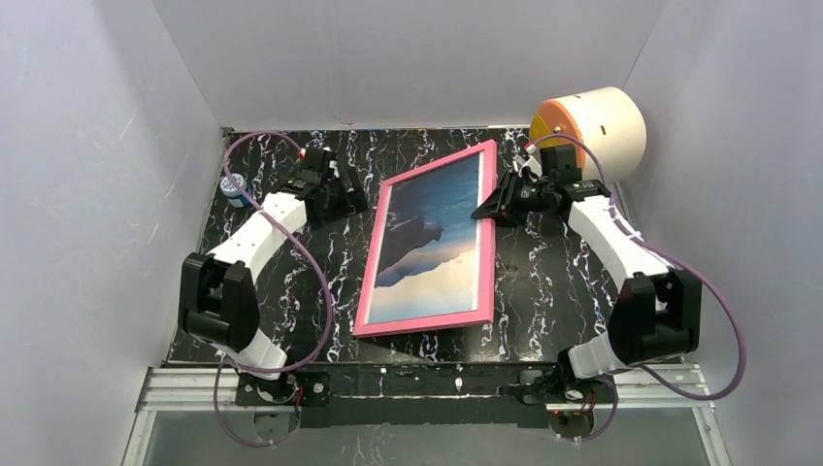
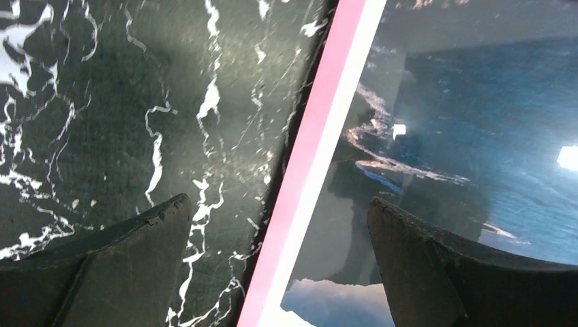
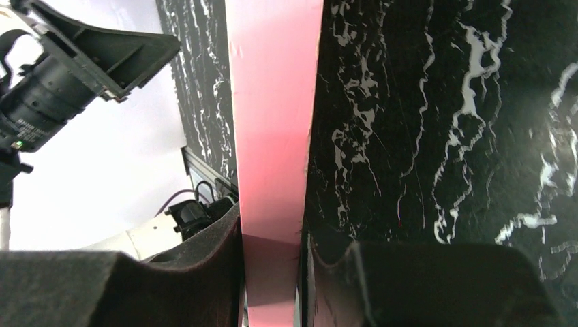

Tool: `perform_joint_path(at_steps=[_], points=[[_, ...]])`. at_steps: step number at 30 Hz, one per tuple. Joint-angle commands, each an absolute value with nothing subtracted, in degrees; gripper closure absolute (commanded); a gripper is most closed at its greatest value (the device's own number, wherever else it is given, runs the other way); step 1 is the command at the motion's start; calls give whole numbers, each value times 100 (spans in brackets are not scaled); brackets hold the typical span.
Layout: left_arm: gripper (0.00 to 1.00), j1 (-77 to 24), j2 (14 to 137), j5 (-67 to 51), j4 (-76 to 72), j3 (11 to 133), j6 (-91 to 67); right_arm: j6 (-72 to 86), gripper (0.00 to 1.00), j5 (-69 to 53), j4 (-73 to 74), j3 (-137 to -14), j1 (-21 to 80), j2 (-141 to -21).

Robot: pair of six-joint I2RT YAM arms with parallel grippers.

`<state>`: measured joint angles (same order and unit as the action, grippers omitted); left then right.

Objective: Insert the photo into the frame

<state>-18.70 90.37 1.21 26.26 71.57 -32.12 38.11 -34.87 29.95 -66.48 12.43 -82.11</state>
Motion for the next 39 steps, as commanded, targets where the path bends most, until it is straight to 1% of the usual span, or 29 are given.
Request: perform_joint_path(at_steps=[1, 4, 10, 15, 18, 20, 23, 27, 29, 33, 36, 39], points=[[2, -1623, 9066, -329, 2843, 6803, -3239, 3164, 67, -4057, 1839, -6557, 1204, -8620], [2, -1472, 9090, -443, 2913, 6620, -3252, 3219, 67, -4236, 1636, -6507, 1202, -8823], [2, -1360, 8778, -434, 3272, 6437, -3281, 3511, 67, -4167, 1175, -6308, 1211, -8891], [2, -1359, 8569, -368, 3381, 6103, -3579, 3865, 67, -3755, 615, -5733, 1274, -8816], [2, -1361, 8522, -312, 3455, 5950, -3720, 3945, 65, -3586, 381, -5283, 1329, -8822], [2, -1356, 8438, -428, 3541, 5920, -3730, 3951, 63, -3685, 117, -4883, 1365, -8739], [2, -1360, 8192, -1000, 3622, 5881, -3543, 3973, 60, -3695, 45, -4370, 1369, -8574], [2, -1422, 7733, -1487, 3929, 5758, -3479, 3960, 56, -3604, 44, -3973, 1371, -8511], [2, -1512, 7496, -1479, 4162, 5627, -3516, 4014, 54, -3531, 46, -3878, 1377, -8568], [2, -1758, 7226, -1465, 4746, 5284, -3619, 3996, 44, -3209, 217, -3796, 1372, -8503], [2, -2098, 7045, -1233, 5084, 5108, -3804, 3800, 39, -2734, 816, -3959, 1371, -8370], [2, -2546, 6929, -1171, 5207, 4970, -4070, 3604, 35, -2161, 1393, -4168, 1378, -8121]])
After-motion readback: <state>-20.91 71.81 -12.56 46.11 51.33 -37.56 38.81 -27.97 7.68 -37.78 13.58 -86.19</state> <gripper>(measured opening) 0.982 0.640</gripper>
